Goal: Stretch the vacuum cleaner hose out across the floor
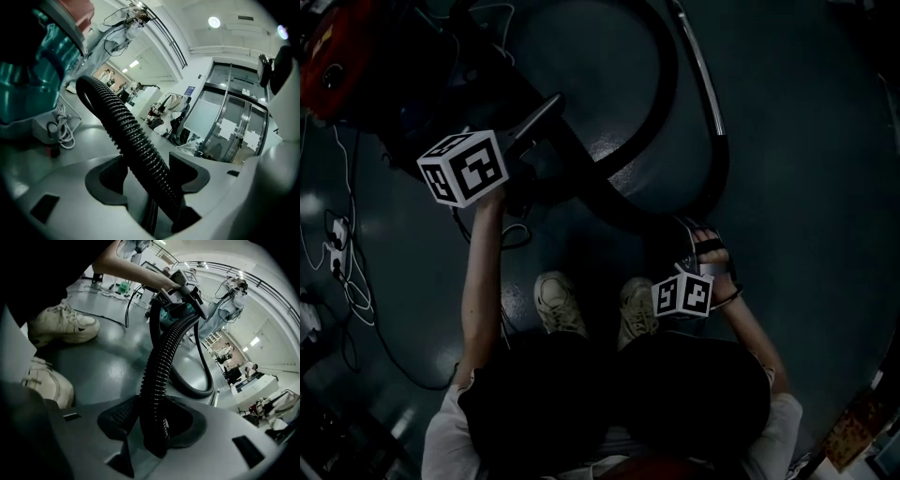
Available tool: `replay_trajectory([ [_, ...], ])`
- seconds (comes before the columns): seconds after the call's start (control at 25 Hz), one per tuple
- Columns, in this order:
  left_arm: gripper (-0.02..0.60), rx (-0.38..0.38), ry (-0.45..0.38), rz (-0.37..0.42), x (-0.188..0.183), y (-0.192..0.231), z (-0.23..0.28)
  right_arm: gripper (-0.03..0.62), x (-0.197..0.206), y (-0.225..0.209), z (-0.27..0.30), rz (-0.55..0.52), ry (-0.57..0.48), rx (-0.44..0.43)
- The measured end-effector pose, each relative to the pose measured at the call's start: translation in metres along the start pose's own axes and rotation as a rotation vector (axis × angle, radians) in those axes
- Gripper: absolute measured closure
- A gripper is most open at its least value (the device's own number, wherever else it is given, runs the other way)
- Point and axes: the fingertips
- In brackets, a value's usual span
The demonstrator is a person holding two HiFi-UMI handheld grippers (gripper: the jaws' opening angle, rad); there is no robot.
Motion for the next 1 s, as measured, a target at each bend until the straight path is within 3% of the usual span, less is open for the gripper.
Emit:
replay_trajectory([
  [0.24, 0.313, -0.141, -0.128, -0.054, -0.044, 0.019, -0.097, 0.418, -0.061, -0.019, 0.016, 0.028, -0.119, -0.065],
  [0.4, 0.313, -0.173, -0.184, -0.101, -0.057, 0.026, -0.116, 0.418, -0.071, -0.040, 0.019, 0.222, -0.145, -0.107],
  [0.6, 0.313, -0.195, -0.158, -0.075, -0.043, 0.028, -0.122, 0.416, -0.055, -0.070, 0.023, 0.441, -0.161, -0.078],
  [0.72, 0.313, -0.216, -0.129, -0.082, -0.028, 0.034, -0.130, 0.414, -0.051, -0.087, 0.023, 0.473, -0.156, -0.039],
  [0.84, 0.313, -0.230, -0.017, -0.090, -0.017, 0.036, -0.128, 0.414, -0.045, -0.099, 0.025, 0.477, -0.144, -0.025],
  [1.0, 0.313, -0.196, 0.049, -0.142, -0.013, 0.035, -0.132, 0.414, -0.042, -0.107, 0.024, 0.534, -0.168, -0.014],
])
Point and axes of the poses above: the fingertips, and each gripper's own axes: z forward along the fingers, y to its left, x out of its underside, and after that the axes turned 11 degrees about -x, right-handed
